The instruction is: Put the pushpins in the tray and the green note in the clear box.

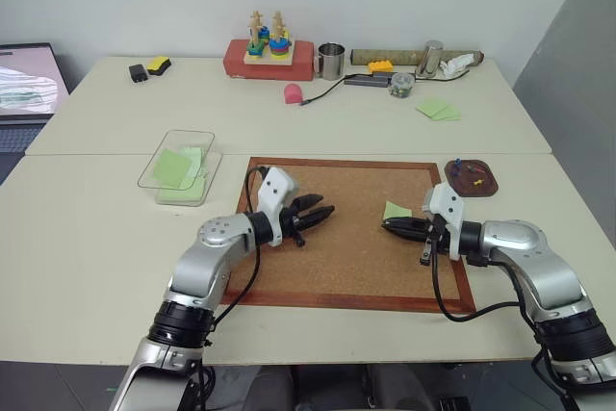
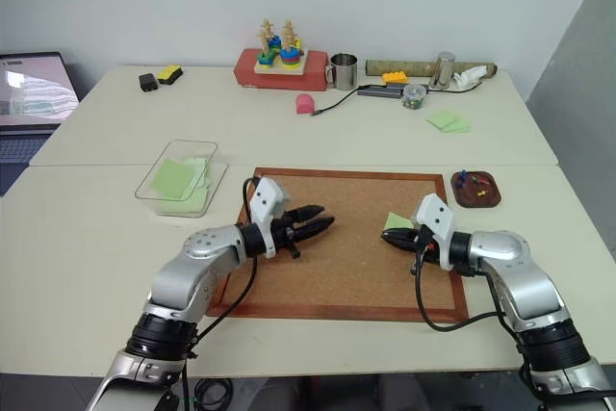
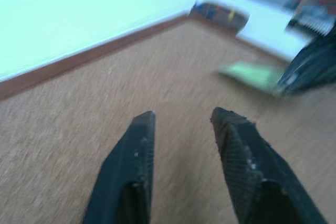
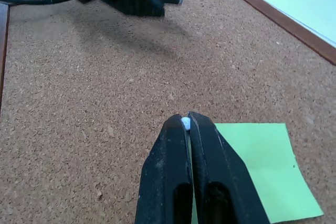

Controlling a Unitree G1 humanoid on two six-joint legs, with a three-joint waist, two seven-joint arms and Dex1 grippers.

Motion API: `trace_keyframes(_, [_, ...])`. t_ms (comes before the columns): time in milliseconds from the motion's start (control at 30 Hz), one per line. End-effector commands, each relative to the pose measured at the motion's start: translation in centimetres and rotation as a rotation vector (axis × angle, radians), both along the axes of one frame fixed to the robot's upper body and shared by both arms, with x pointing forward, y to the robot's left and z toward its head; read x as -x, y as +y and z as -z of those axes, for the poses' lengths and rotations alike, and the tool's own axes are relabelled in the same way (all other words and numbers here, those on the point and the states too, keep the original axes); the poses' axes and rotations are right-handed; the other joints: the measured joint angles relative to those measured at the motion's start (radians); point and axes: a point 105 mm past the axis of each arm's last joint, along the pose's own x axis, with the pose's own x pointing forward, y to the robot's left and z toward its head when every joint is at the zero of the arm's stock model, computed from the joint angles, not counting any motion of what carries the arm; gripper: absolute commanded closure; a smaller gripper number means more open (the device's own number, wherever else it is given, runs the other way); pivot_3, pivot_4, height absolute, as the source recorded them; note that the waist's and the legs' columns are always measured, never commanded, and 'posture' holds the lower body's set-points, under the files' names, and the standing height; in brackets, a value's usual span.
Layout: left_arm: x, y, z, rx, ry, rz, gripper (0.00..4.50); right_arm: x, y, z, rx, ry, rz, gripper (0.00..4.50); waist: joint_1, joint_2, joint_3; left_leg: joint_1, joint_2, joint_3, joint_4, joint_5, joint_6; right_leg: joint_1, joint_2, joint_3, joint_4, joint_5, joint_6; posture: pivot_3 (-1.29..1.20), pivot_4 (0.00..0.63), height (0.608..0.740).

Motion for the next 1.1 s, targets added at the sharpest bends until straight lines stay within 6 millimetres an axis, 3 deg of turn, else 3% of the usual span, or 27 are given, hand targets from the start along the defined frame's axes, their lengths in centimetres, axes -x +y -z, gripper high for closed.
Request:
trace_keyframes(33, [0.3,0.3,-1.5,0.083,0.056,-0.009,1.64,0.6,0.5,-1.5,0.026,-0.085,-0.061,4.5,-0.001,0.0,0.0,0.0,0.0,0.0,0.0,0.0,0.0,0.0,0.0,0.0,0.0,0.0,0.0,0.0,0.15,0.74])
trace_keyframes(267, [0.3,0.1,-1.3,0.187,0.189,-0.057,0.32,1.4,0.9,-2.3,0.075,-0.139,-0.123,4.5,0.003,-0.001,0.0,0.0,0.0,-0.001,0.0,0.0,0.0,0.0,0.0,0.0,0.0,0.0,0.0,0.0,0.15,0.74])
trace_keyframes(400, [1.1,-0.9,-0.8,0.247,0.27,-0.023,0.32,2.2,1.2,-2.8,0.137,-0.202,-0.187,4.5,0.005,-0.001,0.001,0.0,0.0,-0.001,0.0,0.0,0.0,0.0,0.0,-0.001,0.0,0.0,0.0,0.0,0.15,0.74])
trace_keyframes(733, [3.1,-2.9,-2.2,0.438,0.401,0.132,0.32,3.1,2.3,-3.8,0.297,-0.407,-0.337,4.5,0.005,-0.001,0.001,0.0,0.0,0.0,0.0,0.0,0.0,0.0,0.0,0.0,0.0,0.0,0.0,0.0,0.15,0.74])
trace_keyframes(1033, [2.9,-3.6,-1.9,0.456,0.43,0.151,0.32,3.3,3.4,-5.0,0.341,-0.545,-0.411,4.5,0.007,-0.001,0.001,0.0,0.0,-0.001,0.0,0.0,0.0,0.0,0.0,0.0,0.0,0.001,-0.001,0.0,0.15,0.74])
trace_keyframes(1100, [2.7,-3.8,-2.0,0.461,0.427,0.151,0.68,3.5,3.6,-5.1,0.345,-0.56,-0.424,4.5,0.008,-0.001,0.001,0.0,0.0,-0.001,0.0,0.0,0.0,0.0,0.0,0.0,0.0,0.001,-0.001,0.0,0.15,0.74])
